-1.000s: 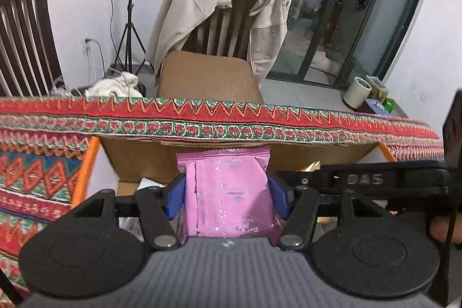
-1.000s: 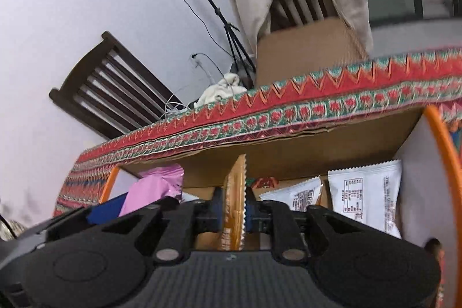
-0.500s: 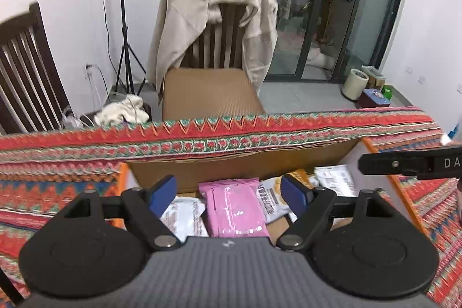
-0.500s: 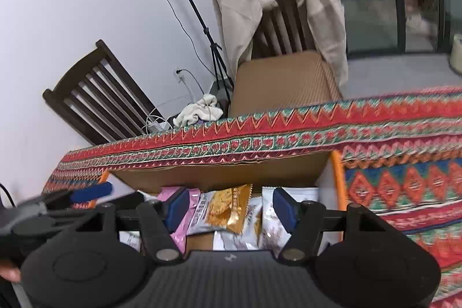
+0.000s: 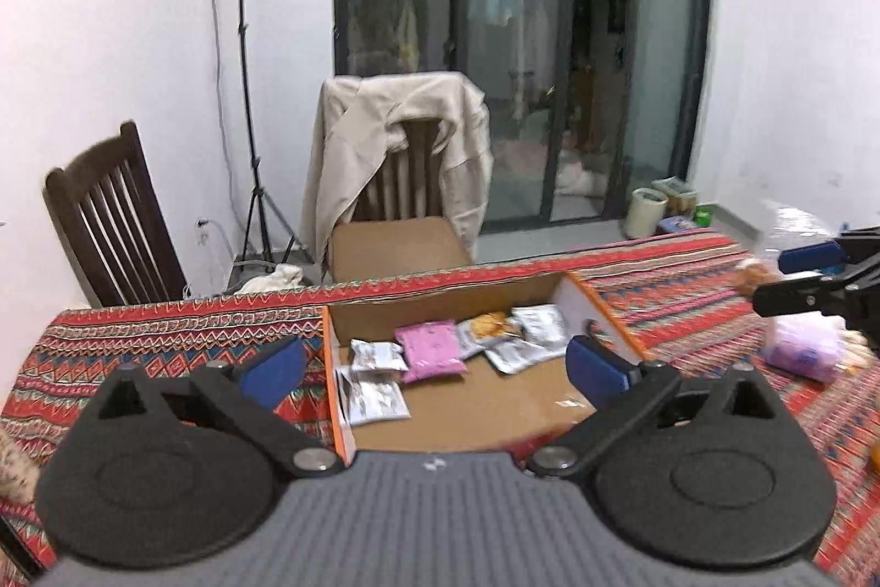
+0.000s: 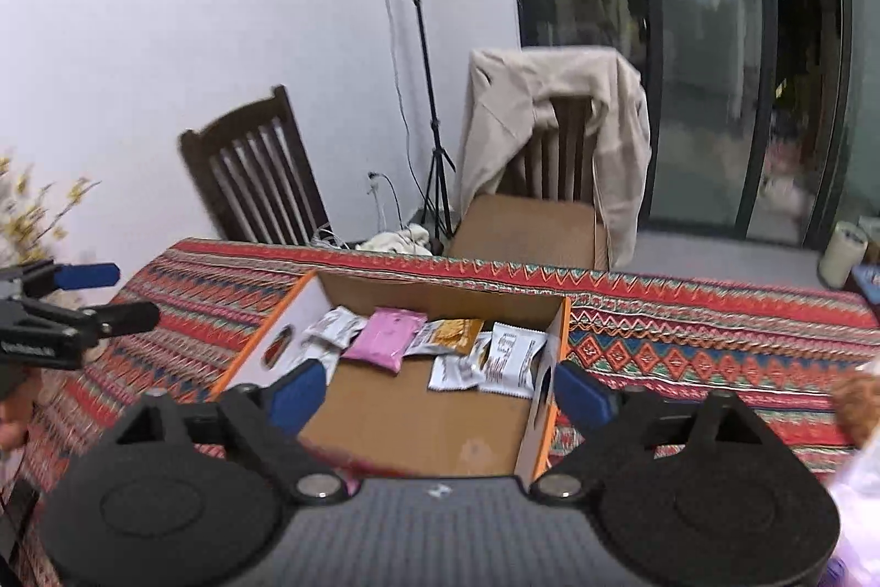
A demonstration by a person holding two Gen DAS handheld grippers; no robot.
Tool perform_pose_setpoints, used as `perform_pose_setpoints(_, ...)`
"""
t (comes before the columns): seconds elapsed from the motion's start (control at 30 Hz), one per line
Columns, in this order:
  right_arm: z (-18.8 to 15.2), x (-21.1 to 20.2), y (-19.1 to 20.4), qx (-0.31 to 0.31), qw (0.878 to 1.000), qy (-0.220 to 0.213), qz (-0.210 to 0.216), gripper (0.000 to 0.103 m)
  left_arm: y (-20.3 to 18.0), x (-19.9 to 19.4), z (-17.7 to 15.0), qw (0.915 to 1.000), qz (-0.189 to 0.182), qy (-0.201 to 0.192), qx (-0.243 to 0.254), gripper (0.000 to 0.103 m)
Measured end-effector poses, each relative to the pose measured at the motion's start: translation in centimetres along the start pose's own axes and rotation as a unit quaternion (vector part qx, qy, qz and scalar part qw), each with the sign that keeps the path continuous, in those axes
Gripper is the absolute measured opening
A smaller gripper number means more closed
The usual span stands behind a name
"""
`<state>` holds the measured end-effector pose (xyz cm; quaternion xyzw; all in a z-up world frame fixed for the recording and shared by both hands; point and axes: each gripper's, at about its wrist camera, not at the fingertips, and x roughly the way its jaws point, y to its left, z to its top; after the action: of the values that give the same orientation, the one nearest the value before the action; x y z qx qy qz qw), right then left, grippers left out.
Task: Organize snacks
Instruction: 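Withdraw both tools from the box back toward the snack pile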
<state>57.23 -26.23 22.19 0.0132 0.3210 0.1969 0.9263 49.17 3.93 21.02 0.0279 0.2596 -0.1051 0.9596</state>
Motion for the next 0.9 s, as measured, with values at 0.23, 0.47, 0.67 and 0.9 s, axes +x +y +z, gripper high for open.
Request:
perform_pose_setpoints(0.23,-5.9,-10.7,3.0,-0.006,0.999,-0.041,-0.007,0.103,-2.2,-11.9,-6.1,0.999,-0.018,-0.04,-0.009,0.103)
perform_pose_setpoints(0.47,-14.4,-16.9,5.1,-0.024,0.998,-0.055,0.004,0.103,-4.0,-18.6,-14.4,0.9982,0.01,-0.058,-0.011,0.103)
perform_pose_setpoints(0.67,-21.7,-19.2,7.6,-0.049,0.995,-0.085,-0.013,0.103,-4.8,-21.4,-21.2,0.9967,0.042,-0.065,-0.023,0.103)
perform_pose_setpoints(0.9,-29.2,-18.1,9.6,-0.016,0.996,-0.084,0.004,0.103,-5.4,-21.1,-28.1,0.9952,0.078,-0.059,0.008,0.103)
